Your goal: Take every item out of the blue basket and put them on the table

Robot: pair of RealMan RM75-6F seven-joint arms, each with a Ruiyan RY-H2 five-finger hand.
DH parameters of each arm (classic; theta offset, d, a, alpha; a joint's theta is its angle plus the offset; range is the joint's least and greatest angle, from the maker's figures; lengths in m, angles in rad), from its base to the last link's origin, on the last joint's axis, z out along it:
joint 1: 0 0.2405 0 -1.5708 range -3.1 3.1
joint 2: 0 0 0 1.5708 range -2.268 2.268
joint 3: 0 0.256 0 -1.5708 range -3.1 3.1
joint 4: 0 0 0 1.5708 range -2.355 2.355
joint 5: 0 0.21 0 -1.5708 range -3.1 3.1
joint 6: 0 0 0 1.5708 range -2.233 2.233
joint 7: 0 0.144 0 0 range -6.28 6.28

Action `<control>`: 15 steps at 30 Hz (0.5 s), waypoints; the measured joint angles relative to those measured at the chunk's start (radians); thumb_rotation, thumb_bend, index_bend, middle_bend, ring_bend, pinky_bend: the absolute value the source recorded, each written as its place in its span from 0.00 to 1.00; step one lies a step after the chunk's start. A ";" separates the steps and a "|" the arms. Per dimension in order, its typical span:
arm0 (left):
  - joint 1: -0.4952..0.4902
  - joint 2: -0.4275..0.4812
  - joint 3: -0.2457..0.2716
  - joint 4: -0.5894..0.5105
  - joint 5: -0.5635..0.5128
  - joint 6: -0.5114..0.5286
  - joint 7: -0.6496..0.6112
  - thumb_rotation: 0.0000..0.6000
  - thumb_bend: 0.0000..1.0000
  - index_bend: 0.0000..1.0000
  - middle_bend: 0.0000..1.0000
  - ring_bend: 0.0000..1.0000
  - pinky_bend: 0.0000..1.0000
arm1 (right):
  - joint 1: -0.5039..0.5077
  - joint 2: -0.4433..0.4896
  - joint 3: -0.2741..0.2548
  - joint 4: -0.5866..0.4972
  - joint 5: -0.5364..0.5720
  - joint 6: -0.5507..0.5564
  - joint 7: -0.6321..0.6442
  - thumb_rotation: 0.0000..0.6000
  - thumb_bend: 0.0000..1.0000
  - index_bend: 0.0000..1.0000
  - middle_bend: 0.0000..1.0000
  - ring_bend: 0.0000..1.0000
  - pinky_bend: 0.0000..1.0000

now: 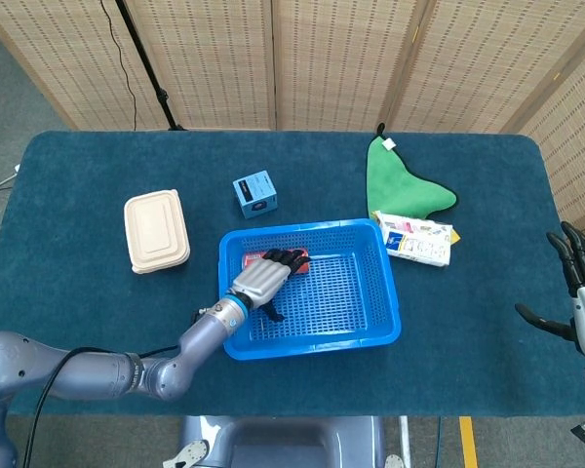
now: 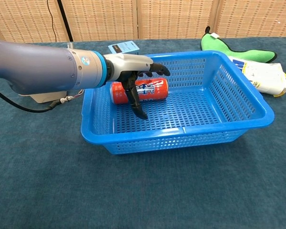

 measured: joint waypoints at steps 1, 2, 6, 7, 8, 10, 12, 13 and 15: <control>0.001 0.006 0.000 -0.009 0.003 0.000 -0.002 1.00 0.12 0.00 0.00 0.00 0.03 | 0.000 0.000 0.000 0.000 0.000 0.000 0.000 1.00 0.00 0.00 0.00 0.00 0.00; 0.003 0.012 -0.001 -0.018 0.007 0.001 -0.004 1.00 0.12 0.00 0.00 0.00 0.04 | 0.000 0.000 0.000 -0.001 0.000 0.000 0.000 1.00 0.00 0.00 0.00 0.00 0.00; 0.011 0.040 -0.004 -0.055 0.023 0.005 -0.017 1.00 0.12 0.00 0.00 0.00 0.07 | 0.001 -0.001 -0.001 -0.002 -0.002 -0.002 -0.004 1.00 0.00 0.00 0.00 0.00 0.00; 0.014 0.049 -0.005 -0.063 0.027 0.007 -0.020 1.00 0.12 0.00 0.00 0.00 0.07 | 0.001 -0.001 -0.002 -0.003 -0.003 -0.002 -0.005 1.00 0.00 0.00 0.00 0.00 0.00; 0.017 0.057 -0.006 -0.069 0.034 0.013 -0.022 1.00 0.12 0.00 0.00 0.00 0.07 | 0.001 -0.001 -0.002 -0.004 -0.004 -0.002 -0.006 1.00 0.00 0.00 0.00 0.00 0.00; 0.026 0.066 -0.006 -0.068 0.054 0.034 -0.025 1.00 0.12 0.00 0.00 0.00 0.07 | 0.001 -0.001 -0.003 -0.006 -0.006 -0.002 -0.007 1.00 0.00 0.00 0.00 0.00 0.00; 0.029 0.064 -0.008 -0.055 0.061 0.042 -0.033 1.00 0.12 0.00 0.00 0.00 0.07 | 0.001 -0.001 -0.004 -0.007 -0.009 0.001 -0.010 1.00 0.00 0.00 0.00 0.00 0.00; 0.028 0.061 -0.009 -0.046 0.057 0.037 -0.037 1.00 0.12 0.00 0.00 0.00 0.07 | 0.001 -0.001 -0.005 -0.008 -0.010 0.001 -0.011 1.00 0.00 0.00 0.00 0.00 0.00; 0.025 0.050 -0.010 -0.018 0.046 0.020 -0.042 1.00 0.12 0.00 0.00 0.00 0.07 | 0.001 -0.001 -0.006 -0.009 -0.011 0.000 -0.013 1.00 0.00 0.00 0.00 0.00 0.00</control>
